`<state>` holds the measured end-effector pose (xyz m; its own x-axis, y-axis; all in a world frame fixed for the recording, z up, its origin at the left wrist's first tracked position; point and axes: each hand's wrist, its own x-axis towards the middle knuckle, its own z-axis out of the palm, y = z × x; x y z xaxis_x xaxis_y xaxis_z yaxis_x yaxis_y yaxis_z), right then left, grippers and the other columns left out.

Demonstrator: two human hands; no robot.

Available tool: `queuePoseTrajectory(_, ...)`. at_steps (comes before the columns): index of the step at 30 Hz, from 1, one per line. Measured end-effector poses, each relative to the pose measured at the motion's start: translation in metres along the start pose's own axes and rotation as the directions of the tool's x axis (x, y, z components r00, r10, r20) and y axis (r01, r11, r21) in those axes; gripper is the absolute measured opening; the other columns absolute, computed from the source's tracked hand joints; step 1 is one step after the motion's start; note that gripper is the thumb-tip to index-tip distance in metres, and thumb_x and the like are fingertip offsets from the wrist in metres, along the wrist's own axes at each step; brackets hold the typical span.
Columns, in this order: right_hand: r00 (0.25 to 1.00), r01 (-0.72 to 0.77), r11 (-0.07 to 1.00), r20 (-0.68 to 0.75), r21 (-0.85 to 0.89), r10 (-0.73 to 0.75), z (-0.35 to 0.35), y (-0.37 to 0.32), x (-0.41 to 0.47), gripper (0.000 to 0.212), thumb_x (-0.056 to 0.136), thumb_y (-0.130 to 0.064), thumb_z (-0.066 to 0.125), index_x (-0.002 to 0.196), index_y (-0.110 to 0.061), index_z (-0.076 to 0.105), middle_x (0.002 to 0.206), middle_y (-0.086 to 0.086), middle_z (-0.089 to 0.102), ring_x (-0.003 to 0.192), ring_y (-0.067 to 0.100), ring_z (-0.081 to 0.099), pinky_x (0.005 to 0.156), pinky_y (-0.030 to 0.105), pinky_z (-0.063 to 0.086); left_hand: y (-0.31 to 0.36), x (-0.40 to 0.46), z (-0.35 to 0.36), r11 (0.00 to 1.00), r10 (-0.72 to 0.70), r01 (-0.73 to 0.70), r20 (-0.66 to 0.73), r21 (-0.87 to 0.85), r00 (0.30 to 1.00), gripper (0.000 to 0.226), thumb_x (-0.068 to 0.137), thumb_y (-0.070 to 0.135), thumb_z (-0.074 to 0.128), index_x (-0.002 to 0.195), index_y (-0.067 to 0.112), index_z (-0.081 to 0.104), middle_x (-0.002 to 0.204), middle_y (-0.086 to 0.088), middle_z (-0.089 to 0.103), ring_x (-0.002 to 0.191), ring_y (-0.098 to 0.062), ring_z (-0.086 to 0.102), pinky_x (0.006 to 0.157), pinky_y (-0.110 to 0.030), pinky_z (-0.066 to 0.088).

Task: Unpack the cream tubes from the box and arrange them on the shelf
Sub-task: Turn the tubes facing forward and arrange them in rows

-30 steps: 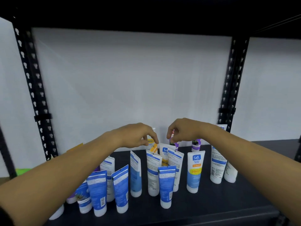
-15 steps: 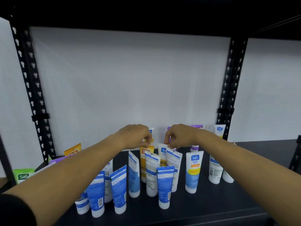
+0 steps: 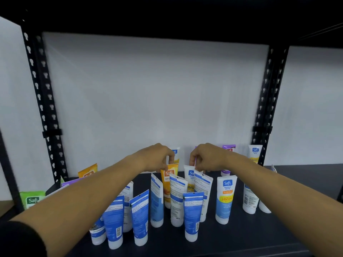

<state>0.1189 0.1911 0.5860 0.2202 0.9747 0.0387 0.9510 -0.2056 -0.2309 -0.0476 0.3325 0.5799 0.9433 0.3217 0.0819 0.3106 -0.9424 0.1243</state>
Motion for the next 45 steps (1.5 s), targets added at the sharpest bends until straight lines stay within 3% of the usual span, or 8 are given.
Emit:
queuePoseTrajectory(7, 0.999, -0.017, 0.999, -0.03, -0.047, 0.015, -0.022, -0.013, 0.013, 0.014, 0.084, -0.01, 0.074, 0.096, -0.017, 0.071, 0.077, -0.011, 0.062, 0.071, 0.007, 0.062, 0.073, 0.026, 0.055, -0.016, -0.005, -0.033, 0.998, -0.044, 0.046, -0.047, 0.04, 0.998, 0.009, 0.091, 0.021, 0.067, 0.098, 0.026, 0.064, 0.072, 0.017, 0.056, 0.072, -0.01, 0.069, 0.077, -0.032, 0.055)
queuePoseTrajectory(12, 0.997, -0.002, 0.999, -0.073, -0.045, -0.001, -0.046, -0.035, 0.036, 0.013, 0.084, -0.009, 0.074, 0.096, -0.015, 0.071, 0.075, -0.01, 0.065, 0.069, 0.008, 0.067, 0.064, 0.02, 0.051, -0.05, -0.017, -0.071, 0.995, -0.093, 0.098, -0.139, 0.03, 0.986, 0.009, 0.09, 0.02, 0.068, 0.092, 0.027, 0.064, 0.075, 0.009, 0.069, 0.065, -0.003, 0.068, 0.074, -0.033, 0.056)
queuePoseTrajectory(15, 0.994, 0.009, 0.999, -0.108, -0.037, -0.013, -0.055, -0.051, 0.056, 0.012, 0.084, -0.007, 0.073, 0.093, -0.014, 0.071, 0.075, -0.007, 0.067, 0.068, 0.013, 0.069, 0.067, 0.025, 0.056, -0.072, -0.025, -0.091, 0.992, -0.114, 0.122, -0.186, 0.037, 0.976, 0.009, 0.09, 0.018, 0.067, 0.092, 0.026, 0.064, 0.074, 0.009, 0.069, 0.066, -0.004, 0.069, 0.069, -0.029, 0.051)
queuePoseTrajectory(20, 0.99, 0.015, 0.999, -0.141, -0.03, -0.019, -0.054, -0.076, 0.091, 0.012, 0.083, -0.005, 0.071, 0.09, -0.014, 0.071, 0.077, -0.002, 0.068, 0.07, 0.017, 0.071, 0.056, 0.021, 0.048, -0.113, -0.034, -0.106, 0.981, -0.168, 0.187, -0.236, 0.06, 0.957, 0.01, 0.091, 0.018, 0.066, 0.091, 0.028, 0.064, 0.076, 0.01, 0.07, 0.066, -0.004, 0.069, 0.071, -0.032, 0.055)
queuePoseTrajectory(31, 0.994, 0.028, 0.996, -0.104, -0.079, -0.036, -0.015, -0.092, 0.157, 0.014, 0.083, -0.006, 0.073, 0.084, -0.019, 0.068, 0.08, -0.008, 0.059, 0.074, 0.019, 0.073, 0.062, 0.025, 0.052, -0.181, -0.034, -0.072, 0.962, -0.213, 0.231, -0.133, 0.145, 0.968, 0.008, 0.092, 0.021, 0.066, 0.093, 0.028, 0.062, 0.075, 0.011, 0.065, 0.072, -0.007, 0.067, 0.077, -0.034, 0.056)
queuePoseTrajectory(45, 0.998, 0.031, 0.996, -0.048, -0.078, -0.035, 0.018, -0.081, 0.196, 0.012, 0.083, -0.007, 0.073, 0.088, -0.017, 0.07, 0.079, -0.011, 0.058, 0.076, 0.02, 0.073, 0.076, 0.032, 0.06, -0.21, -0.009, -0.036, 0.974, -0.185, 0.191, -0.057, 0.125, 0.981, 0.006, 0.092, 0.022, 0.067, 0.097, 0.025, 0.063, 0.076, 0.012, 0.063, 0.072, -0.009, 0.068, 0.079, -0.032, 0.058)
